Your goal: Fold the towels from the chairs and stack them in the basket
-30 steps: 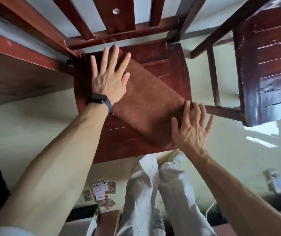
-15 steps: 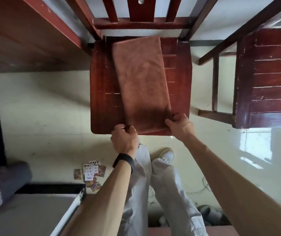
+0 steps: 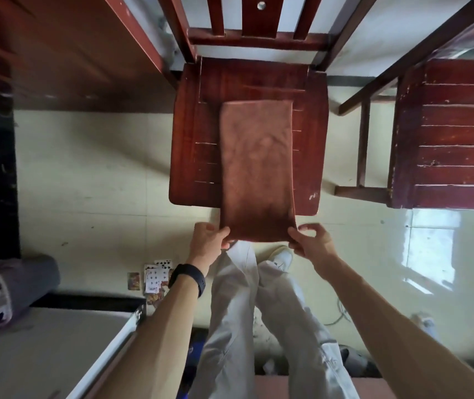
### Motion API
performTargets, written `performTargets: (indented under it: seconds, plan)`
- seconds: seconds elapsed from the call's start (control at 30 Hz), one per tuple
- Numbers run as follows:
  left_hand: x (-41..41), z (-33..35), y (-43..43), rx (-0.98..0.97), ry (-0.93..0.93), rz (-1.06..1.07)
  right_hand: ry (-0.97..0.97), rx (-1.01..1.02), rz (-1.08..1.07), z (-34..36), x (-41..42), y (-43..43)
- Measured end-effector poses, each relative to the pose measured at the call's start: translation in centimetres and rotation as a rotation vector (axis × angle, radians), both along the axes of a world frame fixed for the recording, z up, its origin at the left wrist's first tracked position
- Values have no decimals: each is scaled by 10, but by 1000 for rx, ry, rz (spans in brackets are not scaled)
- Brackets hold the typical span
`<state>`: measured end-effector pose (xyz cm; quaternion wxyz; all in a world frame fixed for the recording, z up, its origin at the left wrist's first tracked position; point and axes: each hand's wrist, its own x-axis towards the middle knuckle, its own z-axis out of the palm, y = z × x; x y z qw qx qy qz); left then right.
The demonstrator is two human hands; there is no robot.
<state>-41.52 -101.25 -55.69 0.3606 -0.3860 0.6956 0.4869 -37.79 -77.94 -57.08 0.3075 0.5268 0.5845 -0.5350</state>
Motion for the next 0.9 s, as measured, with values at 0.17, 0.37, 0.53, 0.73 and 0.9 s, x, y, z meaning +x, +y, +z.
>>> performTargets:
  seconds: [0.17, 0.37, 0.53, 0.73, 0.9]
  plan:
    - [27, 23, -24, 26, -82, -58, 82, -5, 13, 44, 38, -17]
    - [-38, 65, -35, 267, -78, -232, 285, 5, 155, 77, -13, -12]
    - [-107, 54, -37, 24, 241, -578, 397, 236, 372, 57, -83, -1]
    - [-174, -11, -14, 60, 294, -395, 413, 385, 358, 1, -153, 4]
    - [-203, -47, 10, -121, 383, -443, 337, 448, 310, -40, -185, 6]
